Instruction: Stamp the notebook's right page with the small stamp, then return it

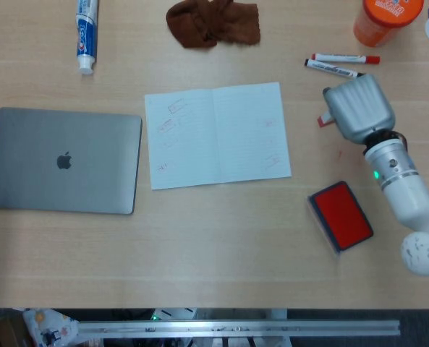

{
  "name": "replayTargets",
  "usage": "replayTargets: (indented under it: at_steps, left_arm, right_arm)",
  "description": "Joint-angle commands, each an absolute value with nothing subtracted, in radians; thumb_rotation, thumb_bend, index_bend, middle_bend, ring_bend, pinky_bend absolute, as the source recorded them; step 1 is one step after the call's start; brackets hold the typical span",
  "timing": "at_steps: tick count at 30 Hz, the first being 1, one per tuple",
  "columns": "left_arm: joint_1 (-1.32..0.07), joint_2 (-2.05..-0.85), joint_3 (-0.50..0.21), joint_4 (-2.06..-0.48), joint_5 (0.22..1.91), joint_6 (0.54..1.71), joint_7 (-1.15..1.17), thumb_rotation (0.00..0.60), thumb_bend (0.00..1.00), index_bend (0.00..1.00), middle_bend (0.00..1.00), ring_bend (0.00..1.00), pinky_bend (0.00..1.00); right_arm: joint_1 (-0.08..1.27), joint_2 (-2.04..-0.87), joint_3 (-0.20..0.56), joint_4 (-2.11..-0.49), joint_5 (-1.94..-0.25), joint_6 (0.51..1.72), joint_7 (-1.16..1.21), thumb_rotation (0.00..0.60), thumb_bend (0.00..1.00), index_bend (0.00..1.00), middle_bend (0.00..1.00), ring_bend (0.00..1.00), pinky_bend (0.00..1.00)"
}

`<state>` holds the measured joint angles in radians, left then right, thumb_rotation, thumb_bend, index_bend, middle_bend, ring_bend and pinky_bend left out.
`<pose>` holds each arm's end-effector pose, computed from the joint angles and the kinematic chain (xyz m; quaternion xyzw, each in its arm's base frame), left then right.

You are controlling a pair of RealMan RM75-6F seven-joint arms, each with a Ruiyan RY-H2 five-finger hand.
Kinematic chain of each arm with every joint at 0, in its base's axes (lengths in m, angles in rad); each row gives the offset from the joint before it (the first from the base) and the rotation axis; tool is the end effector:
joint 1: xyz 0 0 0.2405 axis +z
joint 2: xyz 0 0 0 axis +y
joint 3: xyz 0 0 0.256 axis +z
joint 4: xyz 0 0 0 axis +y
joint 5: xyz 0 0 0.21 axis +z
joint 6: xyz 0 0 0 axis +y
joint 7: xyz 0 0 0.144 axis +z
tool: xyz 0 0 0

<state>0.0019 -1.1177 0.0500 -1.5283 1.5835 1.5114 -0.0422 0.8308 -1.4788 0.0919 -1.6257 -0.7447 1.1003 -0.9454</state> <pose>-0.3358 0.1320 0.1532 -0.6220 -0.4058 -0.3427 0.5754 -0.1588 -0.3406 0.0016 0.7860 -0.2607 0.1924 0.5265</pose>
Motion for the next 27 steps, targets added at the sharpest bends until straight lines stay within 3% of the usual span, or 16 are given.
replayTargets:
  at_steps: [1,10,15,27]
  left_arm:
    - [-0.001,-1.119,0.051,-1.531,1.588,1.51,-0.038,0.6,0.28,0.0,0.0,0.1,0.13]
    - [-0.003,-1.123,0.054,-1.53,1.585,1.502,-0.033,0.6,0.28,0.0,0.0,0.1,0.13]
    - [-0.004,-1.126,0.055,-1.526,1.583,1.498,-0.034,0.6,0.28,0.0,0.0,0.1,0.13]
    - [-0.003,-1.131,0.056,-1.51,1.578,1.496,-0.048,0.6,0.28,0.0,0.0,0.1,0.13]
  right_arm:
    - [0.794,-1.478,0.054,-1.571,-0.787,1.076,-0.878,0.6,0.65,0.92,0.71,0.61,0.55]
    - [0.759,-1.561,0.022,-1.391,-0.823,1.025,-0.796,0.6,0.5,0.89,0.68,0.59,0.55]
    - [0.753,-1.61,0.017,-1.318,-0.825,0.998,-0.789,0.6,0.47,0.87,0.66,0.58,0.55]
    - [0.743,-1.655,0.02,-1.279,-0.834,0.981,-0.807,0.6,0.32,0.73,0.59,0.53,0.55]
